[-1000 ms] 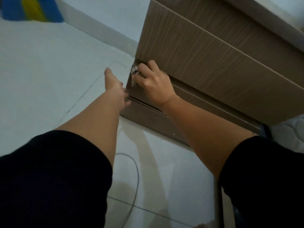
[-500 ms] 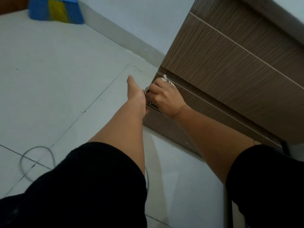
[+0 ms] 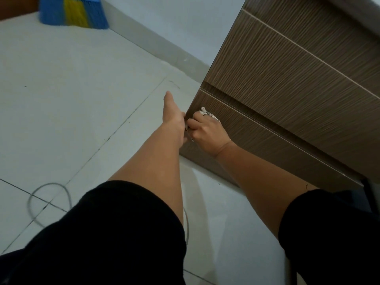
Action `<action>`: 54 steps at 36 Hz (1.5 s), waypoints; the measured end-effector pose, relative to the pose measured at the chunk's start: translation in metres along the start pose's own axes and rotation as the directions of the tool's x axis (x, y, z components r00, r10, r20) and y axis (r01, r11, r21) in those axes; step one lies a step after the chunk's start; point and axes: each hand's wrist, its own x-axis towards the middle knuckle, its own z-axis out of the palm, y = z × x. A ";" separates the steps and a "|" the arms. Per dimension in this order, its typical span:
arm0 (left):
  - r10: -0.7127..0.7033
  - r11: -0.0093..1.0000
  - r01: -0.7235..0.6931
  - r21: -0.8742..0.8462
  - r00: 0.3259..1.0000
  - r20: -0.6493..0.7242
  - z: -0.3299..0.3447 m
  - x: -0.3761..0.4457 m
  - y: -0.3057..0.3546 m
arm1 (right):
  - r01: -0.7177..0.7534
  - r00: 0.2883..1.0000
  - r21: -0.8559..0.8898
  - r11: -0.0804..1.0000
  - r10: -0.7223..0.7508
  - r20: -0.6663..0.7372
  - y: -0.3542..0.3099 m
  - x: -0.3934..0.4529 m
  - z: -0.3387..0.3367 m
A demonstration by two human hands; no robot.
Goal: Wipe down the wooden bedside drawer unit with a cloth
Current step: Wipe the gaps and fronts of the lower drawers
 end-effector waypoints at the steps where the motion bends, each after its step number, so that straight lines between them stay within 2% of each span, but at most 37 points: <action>1: -0.006 1.000 0.006 0.016 1.000 0.008 0.000 -0.001 -0.001 | 0.006 1.000 0.001 1.000 -0.006 0.014 0.000 -0.005 0.001; 7: -0.040 0.999 0.038 0.038 0.998 0.051 -0.001 -0.001 -0.006 | 0.061 0.991 0.034 0.998 -0.065 0.121 0.007 -0.035 -0.003; 14: -0.043 0.998 0.040 0.057 0.998 0.052 0.010 0.000 -0.021 | 0.068 0.985 0.036 0.997 -0.073 0.157 0.018 -0.080 -0.009; 24: -0.058 0.997 0.057 0.059 0.998 0.018 0.042 0.003 -0.061 | -0.033 0.961 0.027 0.999 0.024 0.275 0.032 -0.163 -0.033; 30: -0.071 0.996 0.071 0.062 0.997 0.010 0.064 0.007 -0.086 | -0.079 0.965 0.008 0.997 0.074 0.251 0.043 -0.218 -0.052; 36: -0.047 0.996 0.047 0.079 0.999 -0.002 0.072 0.013 -0.095 | -0.070 0.943 -0.008 0.997 0.069 0.326 0.058 -0.270 -0.068; 40: -0.030 0.995 0.032 0.097 0.999 -0.016 0.073 0.016 -0.100 | -0.110 0.930 -0.045 0.993 0.119 0.347 0.062 -0.291 -0.078; 49: -0.023 0.988 0.024 0.154 1.000 -0.008 0.077 0.018 -0.104 | -0.199 0.870 -0.093 0.976 0.220 0.441 0.062 -0.325 -0.097; 54: -0.029 0.980 0.032 0.198 0.999 -0.019 0.074 0.017 -0.099 | -0.323 0.787 -0.096 0.941 0.324 0.525 0.058 -0.332 -0.106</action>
